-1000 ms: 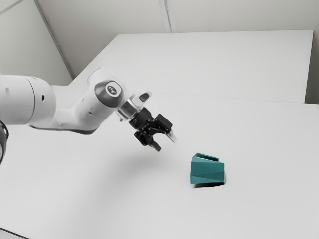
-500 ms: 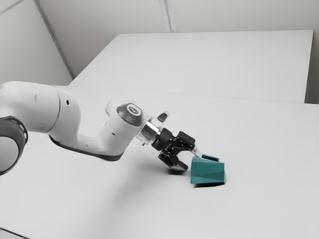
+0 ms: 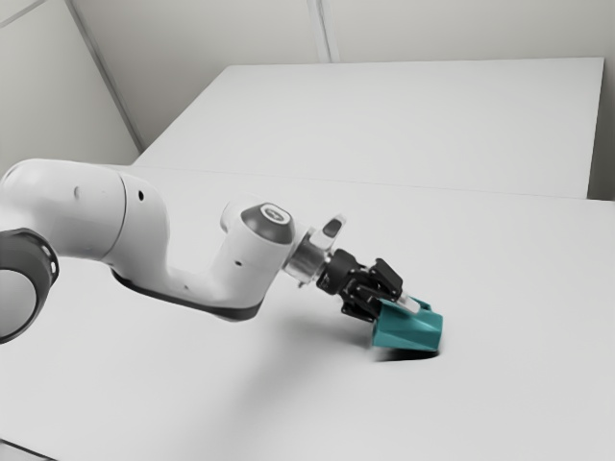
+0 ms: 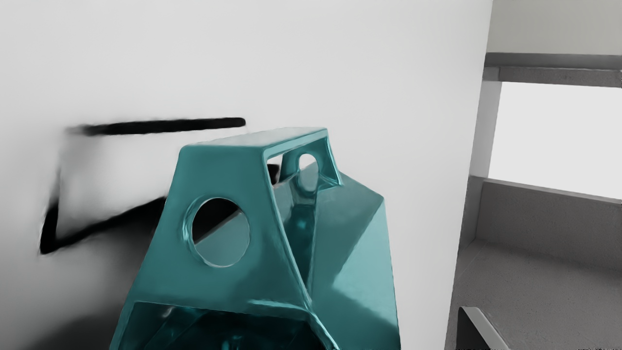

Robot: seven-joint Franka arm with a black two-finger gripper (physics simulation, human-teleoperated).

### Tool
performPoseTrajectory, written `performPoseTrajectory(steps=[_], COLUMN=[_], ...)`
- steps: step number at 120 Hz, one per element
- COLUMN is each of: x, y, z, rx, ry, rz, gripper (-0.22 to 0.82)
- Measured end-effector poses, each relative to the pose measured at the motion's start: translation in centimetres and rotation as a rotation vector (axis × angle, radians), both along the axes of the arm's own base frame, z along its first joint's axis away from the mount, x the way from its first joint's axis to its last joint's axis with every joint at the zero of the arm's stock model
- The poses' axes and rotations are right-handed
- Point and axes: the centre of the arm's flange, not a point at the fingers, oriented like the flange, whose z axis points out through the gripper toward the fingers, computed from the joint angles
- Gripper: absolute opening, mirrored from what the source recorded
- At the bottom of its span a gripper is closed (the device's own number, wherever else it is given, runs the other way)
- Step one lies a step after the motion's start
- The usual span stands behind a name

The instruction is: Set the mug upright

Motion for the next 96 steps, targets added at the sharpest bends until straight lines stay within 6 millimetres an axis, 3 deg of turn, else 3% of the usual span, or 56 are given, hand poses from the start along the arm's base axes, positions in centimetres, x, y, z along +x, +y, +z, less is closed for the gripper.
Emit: performPoseTrajectory(steps=[21, 53, 65, 74, 96], x=[0.2, 0.2, 0.3, 0.3, 2.5], y=[-0.1, 0.0, 0.0, 0.5, 6.0], z=[0.3, 1.3, 4.2, 7.7, 15.9], rx=[-0.008, -0.006, -0.006, 0.040, 0.335], ry=[-0.027, -0.067, -0.124, -0.202, -0.394], rz=[-0.010, -0.026, -0.032, -0.072, -0.207], gripper=[-0.08, -0.15, -0.16, -0.17, -0.17])
